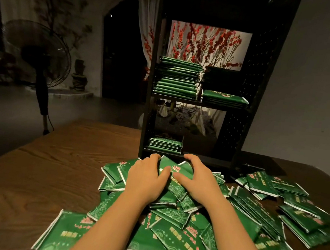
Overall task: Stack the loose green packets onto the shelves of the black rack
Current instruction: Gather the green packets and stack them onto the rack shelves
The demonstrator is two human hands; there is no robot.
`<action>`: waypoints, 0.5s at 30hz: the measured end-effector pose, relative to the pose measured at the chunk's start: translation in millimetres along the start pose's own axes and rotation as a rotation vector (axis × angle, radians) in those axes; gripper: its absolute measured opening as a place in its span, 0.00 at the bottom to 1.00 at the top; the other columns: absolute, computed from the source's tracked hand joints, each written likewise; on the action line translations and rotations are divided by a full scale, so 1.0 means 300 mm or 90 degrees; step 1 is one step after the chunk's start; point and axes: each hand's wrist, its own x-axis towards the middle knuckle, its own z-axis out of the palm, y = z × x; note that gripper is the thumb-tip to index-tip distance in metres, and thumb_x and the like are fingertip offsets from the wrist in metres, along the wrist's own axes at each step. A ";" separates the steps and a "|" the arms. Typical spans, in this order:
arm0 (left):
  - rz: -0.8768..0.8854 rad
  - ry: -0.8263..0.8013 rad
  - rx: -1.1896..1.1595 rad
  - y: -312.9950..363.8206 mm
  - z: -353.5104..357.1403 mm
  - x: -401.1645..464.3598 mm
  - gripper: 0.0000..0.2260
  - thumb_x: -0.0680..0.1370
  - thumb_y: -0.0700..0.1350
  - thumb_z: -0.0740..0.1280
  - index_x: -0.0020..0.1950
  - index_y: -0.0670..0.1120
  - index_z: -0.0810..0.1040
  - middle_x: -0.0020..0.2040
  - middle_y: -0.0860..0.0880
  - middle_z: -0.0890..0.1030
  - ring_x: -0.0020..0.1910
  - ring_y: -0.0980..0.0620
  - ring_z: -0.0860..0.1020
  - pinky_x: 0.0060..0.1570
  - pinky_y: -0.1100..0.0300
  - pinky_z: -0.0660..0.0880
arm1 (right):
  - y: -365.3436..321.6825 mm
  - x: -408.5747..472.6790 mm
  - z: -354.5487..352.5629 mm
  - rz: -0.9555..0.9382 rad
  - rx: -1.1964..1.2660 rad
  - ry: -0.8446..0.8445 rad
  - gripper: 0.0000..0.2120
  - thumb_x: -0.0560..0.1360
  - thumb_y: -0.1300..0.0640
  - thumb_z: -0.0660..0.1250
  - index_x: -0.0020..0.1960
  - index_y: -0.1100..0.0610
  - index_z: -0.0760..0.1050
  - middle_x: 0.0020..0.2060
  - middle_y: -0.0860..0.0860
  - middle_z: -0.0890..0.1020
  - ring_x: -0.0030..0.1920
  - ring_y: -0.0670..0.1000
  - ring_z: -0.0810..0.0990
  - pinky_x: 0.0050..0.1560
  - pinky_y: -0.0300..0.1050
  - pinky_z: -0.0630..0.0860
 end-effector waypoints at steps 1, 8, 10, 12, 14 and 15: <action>0.014 0.012 -0.037 -0.005 -0.001 -0.003 0.23 0.79 0.59 0.60 0.71 0.51 0.69 0.62 0.49 0.78 0.60 0.47 0.75 0.57 0.50 0.73 | -0.001 -0.008 -0.009 -0.030 0.059 0.020 0.32 0.74 0.44 0.72 0.74 0.45 0.63 0.69 0.46 0.72 0.69 0.49 0.70 0.63 0.44 0.69; -0.037 0.050 -0.394 -0.007 -0.070 -0.024 0.24 0.72 0.56 0.75 0.64 0.56 0.70 0.59 0.58 0.78 0.56 0.58 0.78 0.51 0.61 0.74 | -0.026 -0.043 -0.043 -0.132 0.289 0.122 0.29 0.72 0.57 0.76 0.61 0.31 0.68 0.61 0.31 0.72 0.61 0.29 0.69 0.62 0.34 0.68; -0.035 0.041 -0.476 0.001 -0.081 -0.034 0.15 0.73 0.52 0.76 0.55 0.57 0.74 0.50 0.56 0.83 0.47 0.58 0.82 0.42 0.64 0.76 | -0.028 -0.047 -0.037 -0.134 0.307 0.122 0.29 0.72 0.57 0.75 0.61 0.32 0.68 0.61 0.30 0.72 0.62 0.30 0.69 0.62 0.32 0.67; -0.029 0.027 -0.561 0.007 -0.087 -0.045 0.12 0.74 0.47 0.75 0.54 0.54 0.76 0.48 0.53 0.85 0.45 0.55 0.84 0.42 0.60 0.79 | -0.029 -0.051 -0.031 -0.133 0.322 0.104 0.28 0.73 0.57 0.74 0.63 0.33 0.67 0.61 0.30 0.71 0.66 0.36 0.68 0.63 0.34 0.67; -0.033 -0.003 -0.653 0.015 -0.091 -0.053 0.12 0.75 0.43 0.74 0.57 0.50 0.78 0.50 0.49 0.85 0.48 0.48 0.85 0.47 0.51 0.82 | -0.032 -0.054 -0.022 -0.132 0.347 0.073 0.27 0.74 0.56 0.74 0.65 0.35 0.67 0.62 0.32 0.72 0.68 0.38 0.68 0.65 0.39 0.71; -0.038 -0.016 -0.683 0.016 -0.091 -0.053 0.13 0.76 0.41 0.73 0.58 0.49 0.78 0.51 0.48 0.85 0.50 0.46 0.84 0.48 0.49 0.82 | -0.031 -0.055 -0.016 -0.128 0.369 0.055 0.27 0.74 0.56 0.74 0.66 0.36 0.67 0.62 0.34 0.74 0.68 0.39 0.69 0.65 0.45 0.73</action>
